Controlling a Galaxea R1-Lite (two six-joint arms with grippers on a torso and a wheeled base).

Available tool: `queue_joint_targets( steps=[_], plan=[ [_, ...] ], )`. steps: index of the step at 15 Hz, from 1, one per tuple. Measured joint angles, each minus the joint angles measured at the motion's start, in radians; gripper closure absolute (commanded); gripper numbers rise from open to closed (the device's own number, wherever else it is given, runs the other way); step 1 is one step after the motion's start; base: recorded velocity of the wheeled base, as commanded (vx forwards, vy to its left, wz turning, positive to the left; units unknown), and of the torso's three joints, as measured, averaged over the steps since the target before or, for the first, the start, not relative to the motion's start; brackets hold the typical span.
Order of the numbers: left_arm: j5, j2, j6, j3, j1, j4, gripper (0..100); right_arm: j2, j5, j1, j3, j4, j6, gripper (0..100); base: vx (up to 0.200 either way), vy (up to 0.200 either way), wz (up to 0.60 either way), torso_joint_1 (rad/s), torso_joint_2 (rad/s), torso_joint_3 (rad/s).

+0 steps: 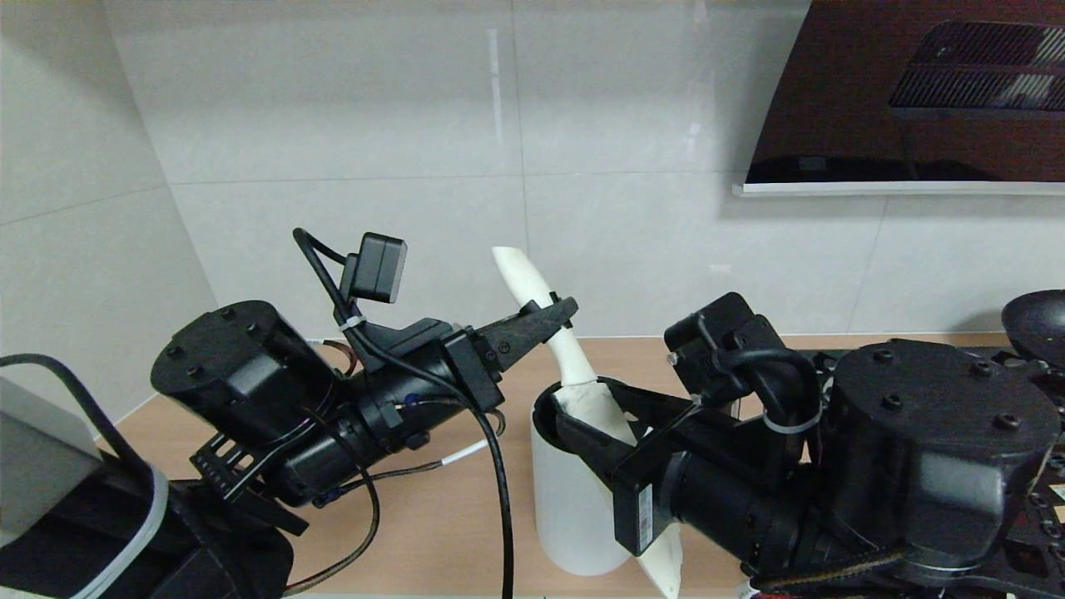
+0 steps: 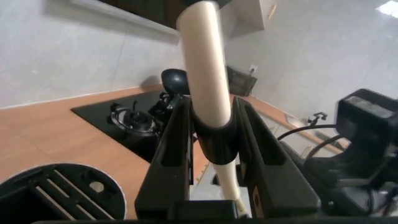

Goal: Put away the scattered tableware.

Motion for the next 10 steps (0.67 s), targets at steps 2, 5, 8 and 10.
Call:
queue_joint_targets(
  steps=[2,5,8,10],
  plan=[
    [0.000,-0.003,0.000,0.000,0.000,0.004,100,-0.001,0.000,-0.001,0.000,0.000,0.000,100,0.000,0.000,0.00,0.000,0.00,0.000],
    [0.000,-0.013,0.000,-0.002,0.000,0.036,100,-0.001,0.000,-0.001,0.000,0.000,0.000,100,0.000,0.000,0.00,0.000,0.00,0.000],
    [0.000,-0.028,0.000,-0.005,-0.001,0.061,100,-0.001,0.000,-0.001,0.000,-0.002,0.000,0,0.000,0.000,0.00,0.000,0.00,0.000],
    [-0.001,-0.040,0.003,-0.007,-0.003,0.092,100,-0.003,-0.001,-0.001,-0.001,-0.007,-0.001,0,0.000,0.000,0.00,0.000,0.00,0.000]
  ],
)
